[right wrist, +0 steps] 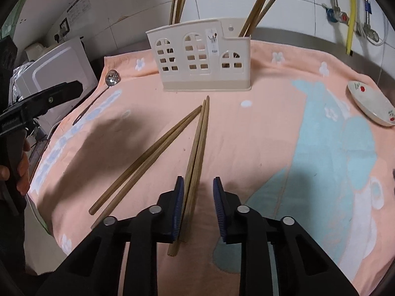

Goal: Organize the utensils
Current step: 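Move both open tools back over the remaining chopsticks, then close the right tool on a chopstick while the left tool closes on another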

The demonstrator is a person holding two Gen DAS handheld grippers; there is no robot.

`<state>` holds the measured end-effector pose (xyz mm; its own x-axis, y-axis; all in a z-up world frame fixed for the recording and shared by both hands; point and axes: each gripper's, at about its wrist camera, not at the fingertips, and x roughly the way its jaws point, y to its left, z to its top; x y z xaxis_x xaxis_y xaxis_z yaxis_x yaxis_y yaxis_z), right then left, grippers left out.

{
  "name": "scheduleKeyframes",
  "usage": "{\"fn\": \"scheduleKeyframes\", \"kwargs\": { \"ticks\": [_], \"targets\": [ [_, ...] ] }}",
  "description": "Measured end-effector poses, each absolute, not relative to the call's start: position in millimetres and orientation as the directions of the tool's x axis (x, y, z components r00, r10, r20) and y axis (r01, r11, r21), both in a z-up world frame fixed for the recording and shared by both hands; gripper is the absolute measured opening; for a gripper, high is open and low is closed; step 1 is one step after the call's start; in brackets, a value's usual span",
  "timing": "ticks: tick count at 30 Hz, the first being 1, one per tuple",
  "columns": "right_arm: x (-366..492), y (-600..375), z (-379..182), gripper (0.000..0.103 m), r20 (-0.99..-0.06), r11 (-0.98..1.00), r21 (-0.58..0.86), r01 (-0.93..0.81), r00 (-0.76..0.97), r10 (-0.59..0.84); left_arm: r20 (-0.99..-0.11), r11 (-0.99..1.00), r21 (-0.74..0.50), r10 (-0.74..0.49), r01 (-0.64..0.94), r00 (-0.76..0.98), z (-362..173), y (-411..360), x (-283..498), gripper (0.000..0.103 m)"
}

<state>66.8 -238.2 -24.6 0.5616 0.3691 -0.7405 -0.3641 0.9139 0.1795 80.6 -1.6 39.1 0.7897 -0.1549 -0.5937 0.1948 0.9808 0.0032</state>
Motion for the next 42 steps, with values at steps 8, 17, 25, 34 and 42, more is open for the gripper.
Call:
{"fn": "scheduleKeyframes", "kwargs": {
  "ticks": [8, 17, 25, 34, 42],
  "targets": [
    [69.0, -234.7, -35.9, 0.015, -0.76, 0.915, 0.191, -0.354, 0.537, 0.367, -0.62, 0.984, -0.004, -0.142, 0.178, 0.771, 26.2, 4.7, 76.3, 0.098],
    [67.5, -231.4, -39.0, 0.014, -0.768, 0.922, 0.158, -0.352, 0.544, 0.339, -0.637, 0.985, -0.011, -0.138, 0.17, 0.759, 18.7, 8.8, 73.9, 0.098],
    [65.2, -223.4, -42.8, 0.013, -0.778, 0.924, 0.122, -0.362, 0.543, 0.316, -0.643, 0.985, -0.016, -0.143, 0.173, 0.753, 14.8, 8.7, 70.5, 0.098],
    [59.3, -232.4, -43.3, 0.007, -0.768, 0.93, 0.13, -0.343, 0.559, 0.313, -0.672, 0.967, -0.057, -0.221, 0.248, 0.707, -2.3, -7.2, 55.5, 0.098],
    [51.5, -243.0, -41.9, 0.007, -0.755, 0.932, 0.137, -0.335, 0.574, 0.317, -0.706, 0.947, -0.102, -0.285, 0.305, 0.648, -25.8, -31.8, 49.1, 0.084]
  ]
}}
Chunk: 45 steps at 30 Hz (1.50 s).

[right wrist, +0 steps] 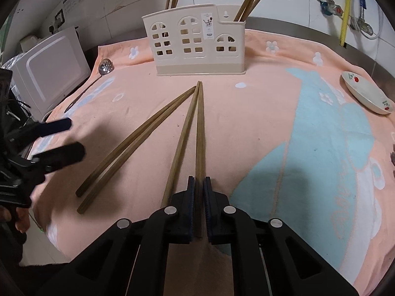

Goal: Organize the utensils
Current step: 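Close the right tool on a chopstick while the left tool closes on another, then lift both held chopsticks up over the white holder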

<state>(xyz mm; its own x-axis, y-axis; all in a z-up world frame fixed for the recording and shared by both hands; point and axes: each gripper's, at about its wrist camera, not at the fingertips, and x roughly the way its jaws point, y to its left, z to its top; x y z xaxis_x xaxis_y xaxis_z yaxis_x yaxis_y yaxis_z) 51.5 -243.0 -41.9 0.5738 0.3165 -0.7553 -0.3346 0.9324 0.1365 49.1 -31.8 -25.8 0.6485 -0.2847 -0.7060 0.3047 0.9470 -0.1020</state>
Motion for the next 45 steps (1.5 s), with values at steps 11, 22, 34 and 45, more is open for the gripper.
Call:
{"fn": "scheduleKeyframes", "kwargs": {
  "ticks": [11, 22, 34, 45],
  "targets": [
    [44.5, -256.0, -42.2, 0.007, -0.749, 0.934, 0.146, -0.325, 0.58, 0.319, -0.749, 0.936, -0.158, -0.321, 0.315, 0.579, -48.2, -41.5, 56.1, 0.029],
    [42.8, -257.9, -43.8, 0.007, -0.751, 0.933, 0.143, -0.329, 0.579, 0.319, -0.765, 0.943, -0.103, -0.279, 0.317, 0.58, -54.3, -53.7, 53.0, 0.02],
    [38.1, -256.3, -27.1, 0.007, -0.715, 0.927, 0.132, -0.352, 0.614, 0.335, -0.748, 0.948, -0.085, -0.263, 0.305, 0.609, -38.9, -46.6, 55.6, 0.007],
    [51.8, -256.4, 48.5, 0.007, -0.588, 0.913, 0.088, -0.399, 0.719, 0.371, -0.652, 0.942, -0.128, -0.317, 0.311, 0.689, 14.2, -25.6, 64.7, 0.007]
  ]
}}
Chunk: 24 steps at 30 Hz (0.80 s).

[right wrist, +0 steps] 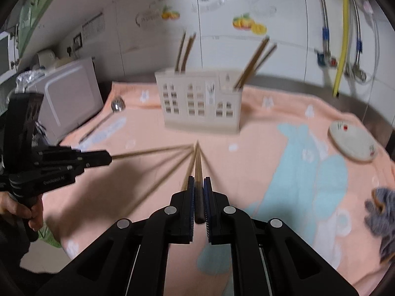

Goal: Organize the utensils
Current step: 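Lift both held chopsticks up over the white holder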

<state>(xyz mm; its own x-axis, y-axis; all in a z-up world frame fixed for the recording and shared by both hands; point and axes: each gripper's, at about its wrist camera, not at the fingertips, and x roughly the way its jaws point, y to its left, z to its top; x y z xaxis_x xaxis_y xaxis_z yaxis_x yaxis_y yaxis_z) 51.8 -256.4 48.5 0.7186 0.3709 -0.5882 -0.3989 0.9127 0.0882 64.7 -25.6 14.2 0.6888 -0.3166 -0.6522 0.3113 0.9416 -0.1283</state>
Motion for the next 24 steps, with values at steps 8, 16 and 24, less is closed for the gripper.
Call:
{"fn": "scheduleKeyframes", "kwargs": {
  "ticks": [8, 16, 24],
  "targets": [
    [84.8, -251.3, 105.7, 0.007, -0.524, 0.891, 0.071, -0.449, 0.743, 0.416, -0.597, 0.936, -0.133, -0.338, 0.326, 0.728, 48.2, -17.5, 85.2, 0.007],
    [116.1, -251.3, 160.1, 0.007, -0.491, 0.877, 0.039, -0.479, 0.755, 0.434, -0.554, 0.933, -0.098, -0.34, 0.346, 0.76, 86.6, -12.6, 107.6, 0.006],
    [147.2, -264.5, 206.7, 0.007, -0.474, 0.88, 0.029, -0.473, 0.769, 0.429, -0.472, 0.936, -0.034, -0.323, 0.349, 0.82, 146.5, -8.8, 127.3, 0.006]
  ]
}}
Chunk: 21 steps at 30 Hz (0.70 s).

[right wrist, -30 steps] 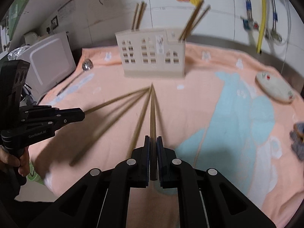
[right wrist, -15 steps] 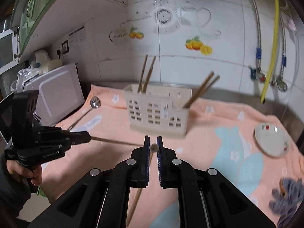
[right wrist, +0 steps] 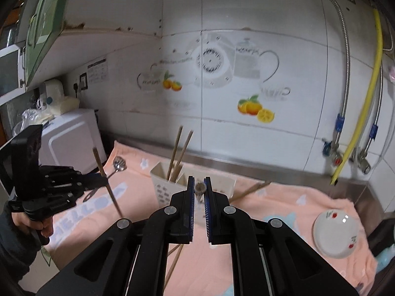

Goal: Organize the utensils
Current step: 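Lift both held chopsticks up over the white holder, then lower both chopsticks into the holder and open both tools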

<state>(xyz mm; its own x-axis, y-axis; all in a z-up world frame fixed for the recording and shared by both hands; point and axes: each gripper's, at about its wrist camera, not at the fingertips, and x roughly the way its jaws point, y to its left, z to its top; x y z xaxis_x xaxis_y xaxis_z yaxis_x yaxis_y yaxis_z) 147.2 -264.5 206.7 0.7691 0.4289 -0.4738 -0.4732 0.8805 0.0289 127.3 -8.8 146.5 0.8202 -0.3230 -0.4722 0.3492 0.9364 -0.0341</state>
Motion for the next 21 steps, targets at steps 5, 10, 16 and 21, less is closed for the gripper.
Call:
{"fn": "scheduleKeyframes", "kwargs": {
  "ticks": [5, 10, 16, 21],
  "targets": [
    [163.5, -272.4, 220.5, 0.007, -0.465, 0.892, 0.025, -0.451, 0.784, 0.41, -0.395, 0.94, 0.008, -0.31, 0.341, 0.865, 185.7, -13.4, 136.8, 0.006],
    [181.5, -274.3, 222.4, 0.007, -0.467, 0.901, 0.026, -0.434, 0.791, 0.395, -0.334, 0.943, 0.062, -0.288, 0.326, 0.897, 211.5, -27.4, 150.1, 0.006],
    [201.3, -273.5, 213.6, 0.007, -0.487, 0.905, 0.037, -0.424, 0.783, 0.387, -0.291, 0.949, 0.124, -0.245, 0.291, 0.925, 225.0, -42.0, 170.5, 0.006],
    [212.4, -270.8, 207.8, 0.007, -0.5, 0.901, 0.054, -0.431, 0.769, 0.398, -0.263, 0.957, 0.132, -0.216, 0.257, 0.94, 232.7, -42.0, 188.1, 0.006]
  ]
}}
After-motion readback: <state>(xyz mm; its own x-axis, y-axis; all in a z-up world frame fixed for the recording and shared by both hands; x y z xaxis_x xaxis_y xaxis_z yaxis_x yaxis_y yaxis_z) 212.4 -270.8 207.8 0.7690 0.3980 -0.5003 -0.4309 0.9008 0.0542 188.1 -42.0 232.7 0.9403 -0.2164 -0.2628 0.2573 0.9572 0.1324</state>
